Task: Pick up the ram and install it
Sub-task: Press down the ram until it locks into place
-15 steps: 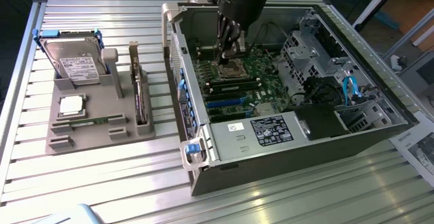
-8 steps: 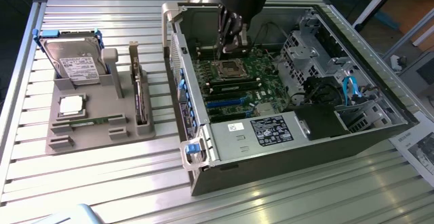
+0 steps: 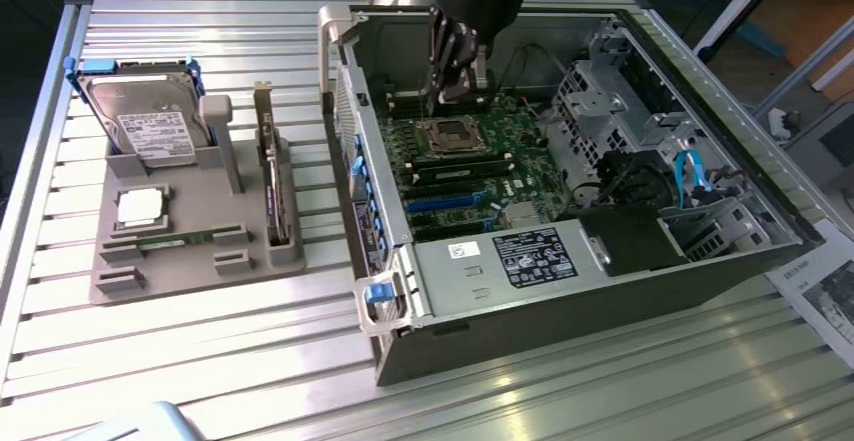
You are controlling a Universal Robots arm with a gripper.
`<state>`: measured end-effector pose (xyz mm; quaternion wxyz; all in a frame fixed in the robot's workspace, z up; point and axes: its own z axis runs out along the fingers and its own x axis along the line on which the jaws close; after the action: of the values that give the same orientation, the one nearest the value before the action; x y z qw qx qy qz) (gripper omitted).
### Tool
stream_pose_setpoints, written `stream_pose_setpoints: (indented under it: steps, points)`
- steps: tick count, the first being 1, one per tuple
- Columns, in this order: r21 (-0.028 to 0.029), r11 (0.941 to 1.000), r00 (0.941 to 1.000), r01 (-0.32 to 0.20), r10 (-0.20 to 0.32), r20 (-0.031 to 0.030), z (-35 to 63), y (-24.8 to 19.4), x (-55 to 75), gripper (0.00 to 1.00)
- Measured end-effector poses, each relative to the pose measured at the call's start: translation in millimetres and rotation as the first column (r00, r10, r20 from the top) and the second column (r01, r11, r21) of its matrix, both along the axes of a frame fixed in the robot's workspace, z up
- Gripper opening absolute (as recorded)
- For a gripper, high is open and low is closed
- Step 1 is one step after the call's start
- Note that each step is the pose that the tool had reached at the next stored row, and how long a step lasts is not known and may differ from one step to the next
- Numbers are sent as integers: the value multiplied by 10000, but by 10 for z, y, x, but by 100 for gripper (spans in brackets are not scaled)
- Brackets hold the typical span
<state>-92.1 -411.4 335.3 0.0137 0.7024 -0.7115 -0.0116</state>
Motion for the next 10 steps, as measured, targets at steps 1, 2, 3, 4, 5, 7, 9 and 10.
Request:
stream_pose_setpoints:
  steps: [1, 2, 3, 4, 5, 7, 9, 10]
  points:
    - [0, 10000, 10000, 0, 0, 0, 0, 0, 0, 10]
    - [0, 10000, 10000, 0, 0, 0, 0, 0, 0, 10]
    - [-1, 10000, 10000, 0, 0, 2, 0, 0, 0, 10]
    - [1, 10000, 10000, 0, 0, 6, 0, 0, 0, 10]
    - [1, 10000, 10000, -1, 1, 10, -1, 0, 1, 10]
    - [-1, 10000, 10000, -2, 2, 24, 0, 0, 9, 10]
    - [-2, 10000, 10000, -1, 1, 46, 1, 0, 23, 10]
    - [-1, 10000, 10000, -1, 1, 60, 0, 0, 40, 10]
